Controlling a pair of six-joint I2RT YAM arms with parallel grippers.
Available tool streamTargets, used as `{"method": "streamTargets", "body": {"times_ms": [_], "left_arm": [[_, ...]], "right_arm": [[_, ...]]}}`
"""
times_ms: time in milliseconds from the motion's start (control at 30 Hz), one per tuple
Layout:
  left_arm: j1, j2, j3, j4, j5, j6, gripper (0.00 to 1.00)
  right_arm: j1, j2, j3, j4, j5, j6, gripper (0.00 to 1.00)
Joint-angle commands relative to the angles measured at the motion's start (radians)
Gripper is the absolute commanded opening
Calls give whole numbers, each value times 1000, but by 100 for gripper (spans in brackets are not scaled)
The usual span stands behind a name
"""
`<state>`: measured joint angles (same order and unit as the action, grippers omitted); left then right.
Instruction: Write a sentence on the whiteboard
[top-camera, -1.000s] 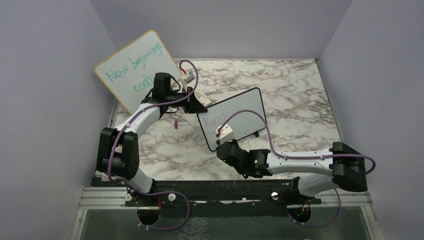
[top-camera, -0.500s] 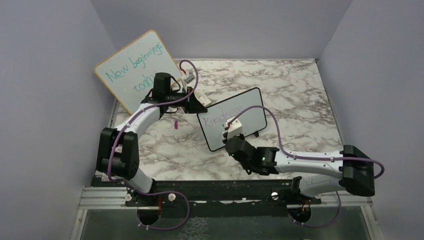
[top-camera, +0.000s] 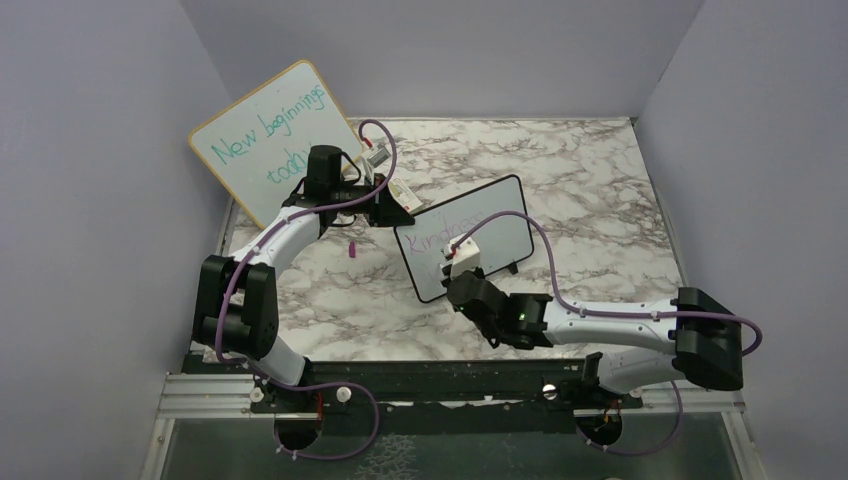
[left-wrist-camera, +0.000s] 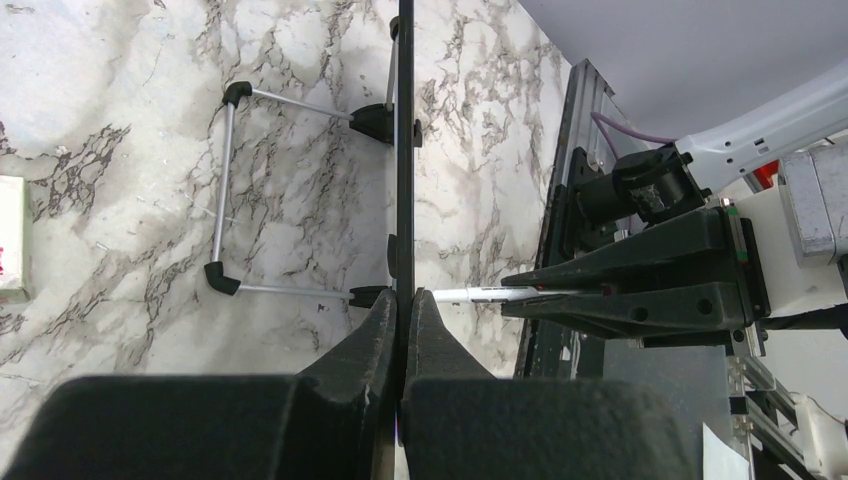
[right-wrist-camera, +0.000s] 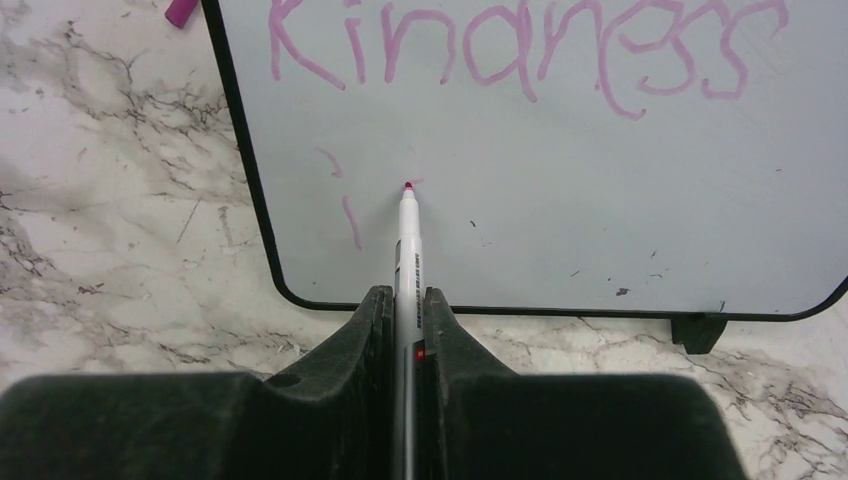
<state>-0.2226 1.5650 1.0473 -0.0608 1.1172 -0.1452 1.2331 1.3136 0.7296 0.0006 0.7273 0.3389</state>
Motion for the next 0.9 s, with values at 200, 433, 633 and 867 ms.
{"method": "streamTargets", "body": {"times_ms": [200,433,633,867], "left_arm": [[-9,23,-17,-75,-77,32,0],[-9,21,-17,-75,-77,32,0],[-9,21,-17,-74,-76,32,0],[-9,21,-17,-74,-77,32,0]], "right_arm": [[-6,26,-1,12,-41,13,0],[-5,40,6,17,-20,9,0],[-6,55,16,37,-23,-12,0],[-6,68,28,45,-67,-29,0]]}}
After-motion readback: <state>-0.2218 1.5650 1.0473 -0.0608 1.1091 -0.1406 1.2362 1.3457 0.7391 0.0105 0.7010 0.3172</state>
